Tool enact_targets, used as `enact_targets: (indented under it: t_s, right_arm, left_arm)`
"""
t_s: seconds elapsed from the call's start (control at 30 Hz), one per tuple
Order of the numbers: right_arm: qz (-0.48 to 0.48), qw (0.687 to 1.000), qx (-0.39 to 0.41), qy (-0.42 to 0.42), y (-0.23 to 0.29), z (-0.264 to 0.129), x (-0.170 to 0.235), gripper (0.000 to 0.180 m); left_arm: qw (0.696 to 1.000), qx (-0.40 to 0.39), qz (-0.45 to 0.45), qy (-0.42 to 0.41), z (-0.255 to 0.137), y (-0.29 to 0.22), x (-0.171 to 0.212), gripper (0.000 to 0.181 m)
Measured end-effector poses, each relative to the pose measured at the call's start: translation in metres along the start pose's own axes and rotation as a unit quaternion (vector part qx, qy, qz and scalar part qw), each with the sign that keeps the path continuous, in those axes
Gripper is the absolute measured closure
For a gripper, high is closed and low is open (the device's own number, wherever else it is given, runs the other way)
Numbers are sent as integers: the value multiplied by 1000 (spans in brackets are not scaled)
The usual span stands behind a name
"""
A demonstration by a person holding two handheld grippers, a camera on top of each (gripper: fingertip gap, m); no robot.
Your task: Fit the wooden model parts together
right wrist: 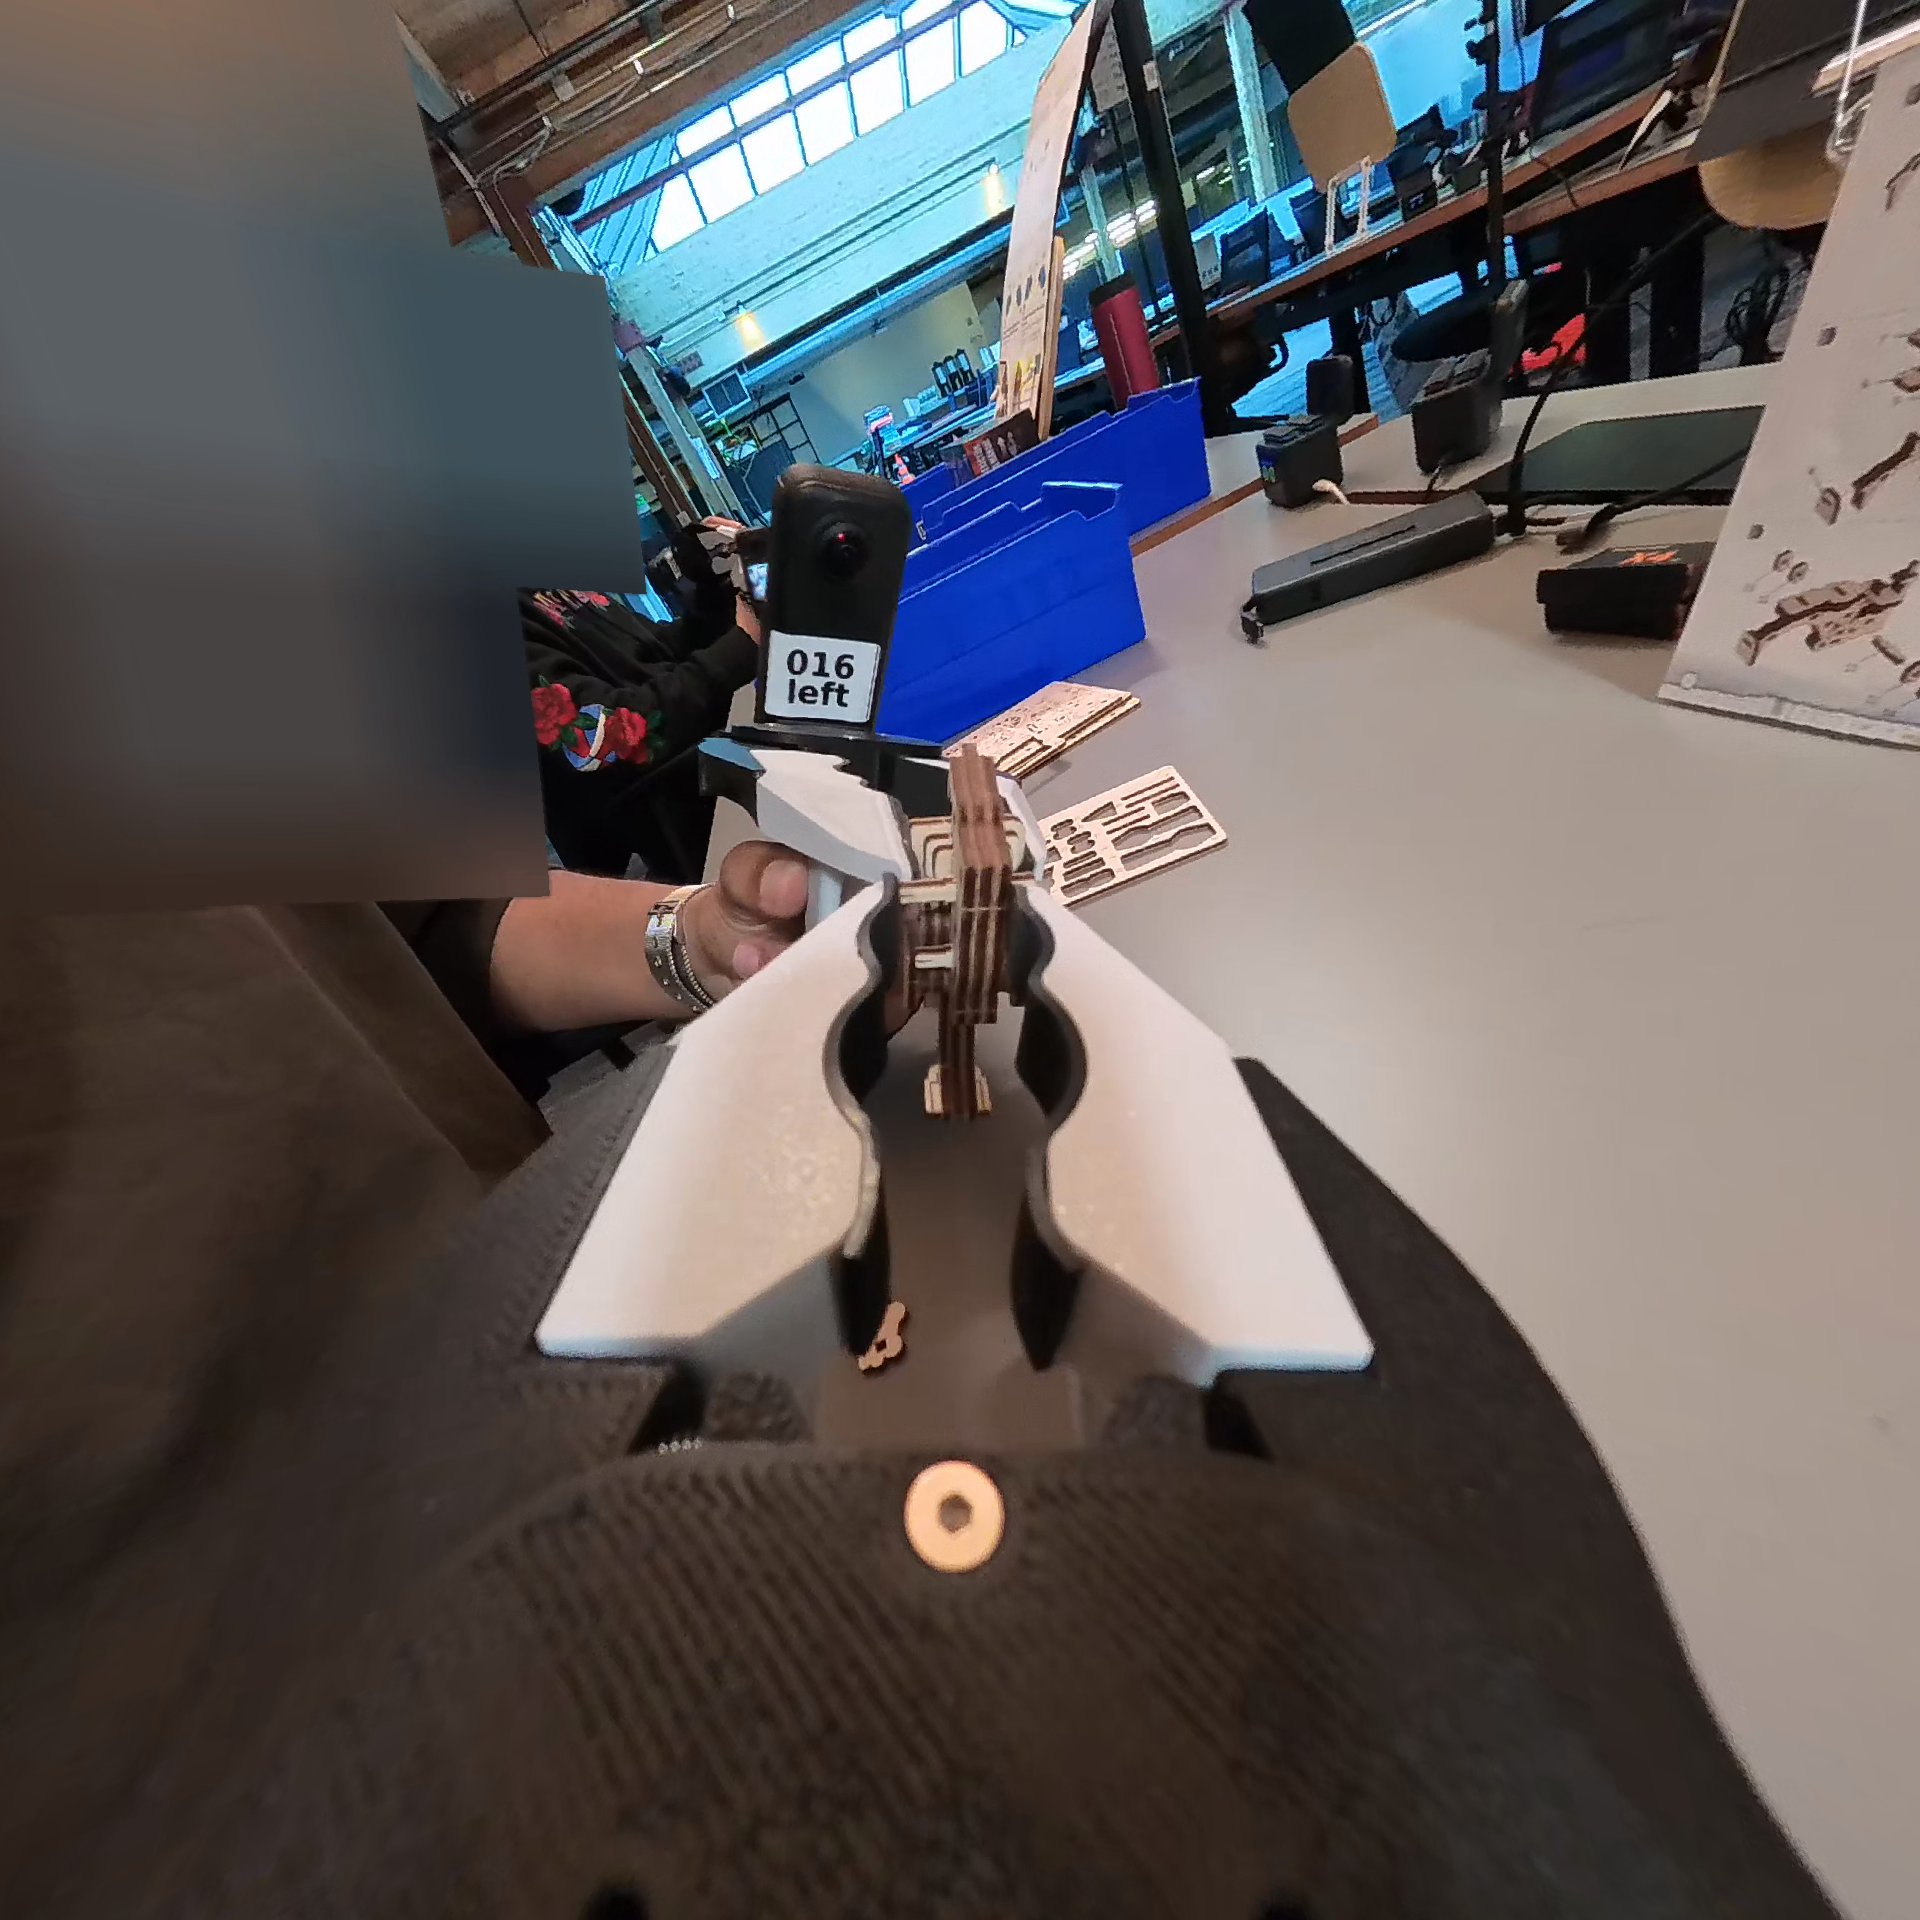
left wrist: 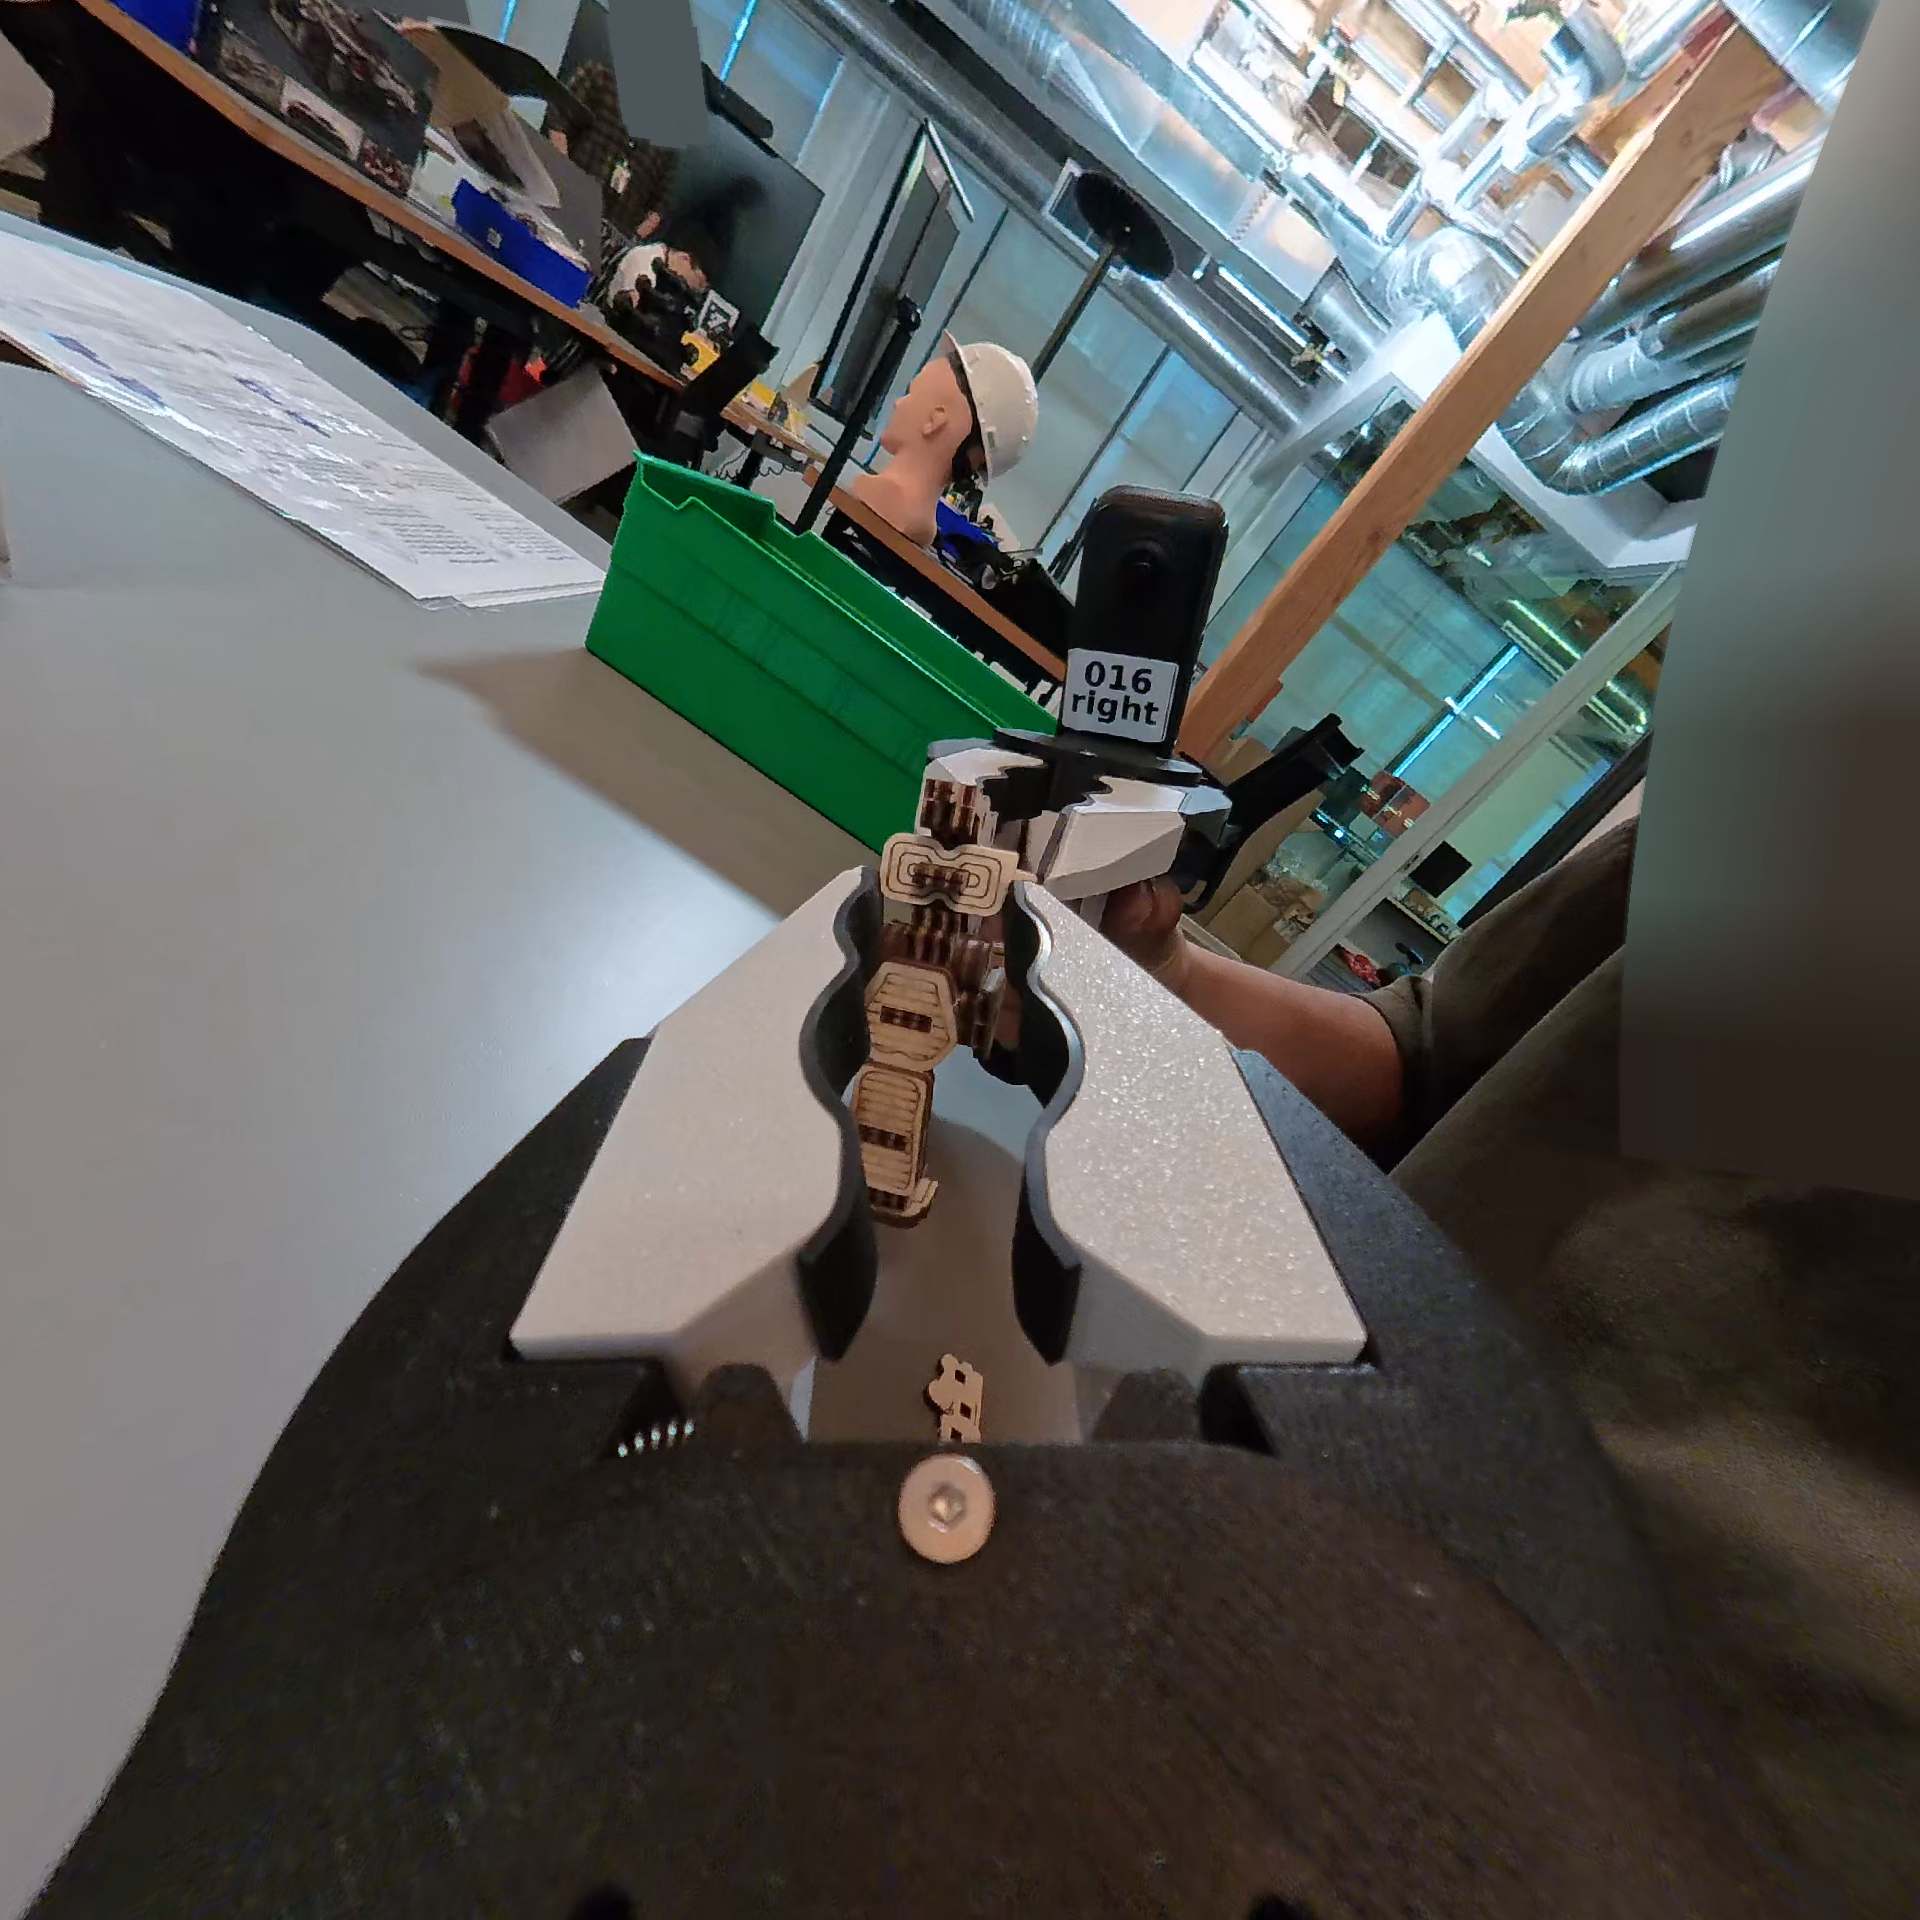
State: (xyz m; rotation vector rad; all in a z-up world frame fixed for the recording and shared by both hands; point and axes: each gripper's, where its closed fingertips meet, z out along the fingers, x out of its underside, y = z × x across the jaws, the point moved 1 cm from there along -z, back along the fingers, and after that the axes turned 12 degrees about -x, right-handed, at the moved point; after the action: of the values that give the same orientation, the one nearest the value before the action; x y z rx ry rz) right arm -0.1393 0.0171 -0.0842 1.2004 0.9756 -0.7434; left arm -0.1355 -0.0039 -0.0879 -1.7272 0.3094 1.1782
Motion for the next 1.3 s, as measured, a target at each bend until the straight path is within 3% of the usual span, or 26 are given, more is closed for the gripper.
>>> enact_targets:
  t_s: [0.7,1.03,1.1,1.13,1.3]
  right_arm:
    - [-14,1000,1,-27,1,1,-2,160]
    - [4,999,1,-47,-1,0,-4,121]
    - [4,999,-5,-45,1,0,-5,138]
    - [1,999,-3,-44,1,-2,-6,167]
    - [0,999,-2,-39,0,-2,-7,172]
  left_arm:
    - [999,13,-29,-7,0,0,-2,161]
    - [999,13,-34,-7,-2,3,-4,161]
    - [1000,14,-25,-1,0,-1,0,161]
    - [1000,18,-20,1,0,-3,1,161]
    - [1000,18,-15,-2,1,-5,1,161]
